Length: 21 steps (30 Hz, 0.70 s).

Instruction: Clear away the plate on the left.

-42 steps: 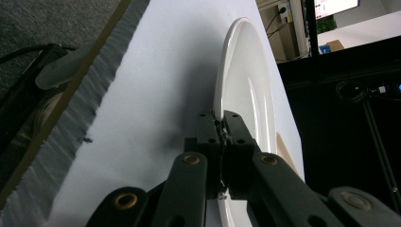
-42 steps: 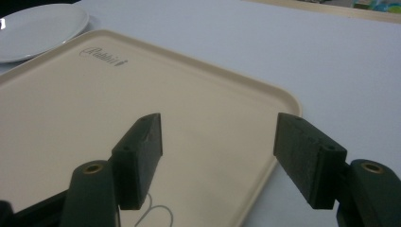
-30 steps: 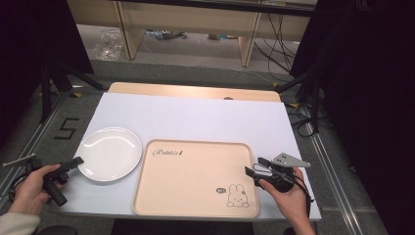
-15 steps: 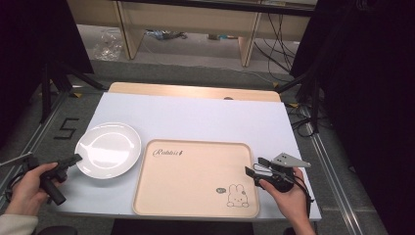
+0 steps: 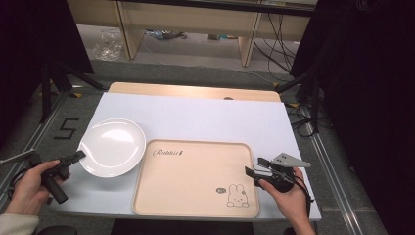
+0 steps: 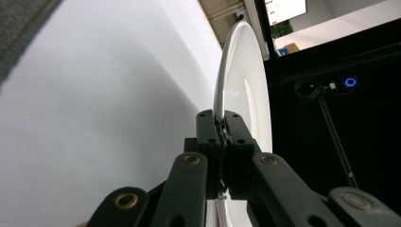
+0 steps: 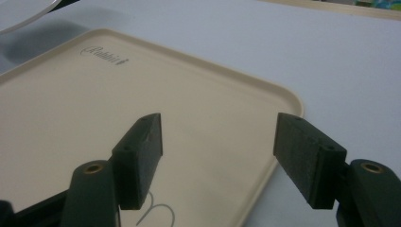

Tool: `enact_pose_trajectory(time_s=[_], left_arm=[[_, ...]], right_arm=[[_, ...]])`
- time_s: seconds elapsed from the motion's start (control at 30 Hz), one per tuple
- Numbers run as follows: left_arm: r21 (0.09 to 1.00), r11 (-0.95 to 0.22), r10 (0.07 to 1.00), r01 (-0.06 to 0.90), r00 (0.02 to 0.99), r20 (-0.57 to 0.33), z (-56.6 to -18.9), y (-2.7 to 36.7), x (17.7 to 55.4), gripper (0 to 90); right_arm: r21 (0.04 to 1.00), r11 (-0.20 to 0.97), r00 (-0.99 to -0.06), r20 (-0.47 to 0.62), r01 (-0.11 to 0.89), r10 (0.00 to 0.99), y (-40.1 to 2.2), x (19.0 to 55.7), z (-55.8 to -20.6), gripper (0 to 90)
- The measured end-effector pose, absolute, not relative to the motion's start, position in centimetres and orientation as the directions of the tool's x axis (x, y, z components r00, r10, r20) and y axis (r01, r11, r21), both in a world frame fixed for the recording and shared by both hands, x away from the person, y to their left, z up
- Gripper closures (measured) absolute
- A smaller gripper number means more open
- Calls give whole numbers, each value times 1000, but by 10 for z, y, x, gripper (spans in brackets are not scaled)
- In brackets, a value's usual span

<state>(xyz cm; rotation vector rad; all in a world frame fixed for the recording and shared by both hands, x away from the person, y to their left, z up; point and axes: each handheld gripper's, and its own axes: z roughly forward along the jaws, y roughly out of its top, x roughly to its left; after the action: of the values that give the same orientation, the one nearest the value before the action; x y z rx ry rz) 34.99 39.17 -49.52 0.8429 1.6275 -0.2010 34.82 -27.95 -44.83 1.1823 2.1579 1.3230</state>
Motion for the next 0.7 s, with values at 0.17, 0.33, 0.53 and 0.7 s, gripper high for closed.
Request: enact_pose_trajectory(time_s=[0.17,0.33,0.53,0.7], left_arm=[[331,705,410,627,21,-912,-489,386,350,866],[340,690,409,639,43,-912,-484,382,350,866],[347,677,411,649,58,-910,-479,376,350,866],[354,664,405,659,82,-911,-476,370,350,867]], right_arm=[[864,221,-591,106,453,800,-279,349,-449,343],[853,214,-592,131,476,795,-279,348,-449,343],[843,234,-590,118,484,798,-280,347,-447,343],[852,216,-592,130,478,796,-279,347,-447,342]])
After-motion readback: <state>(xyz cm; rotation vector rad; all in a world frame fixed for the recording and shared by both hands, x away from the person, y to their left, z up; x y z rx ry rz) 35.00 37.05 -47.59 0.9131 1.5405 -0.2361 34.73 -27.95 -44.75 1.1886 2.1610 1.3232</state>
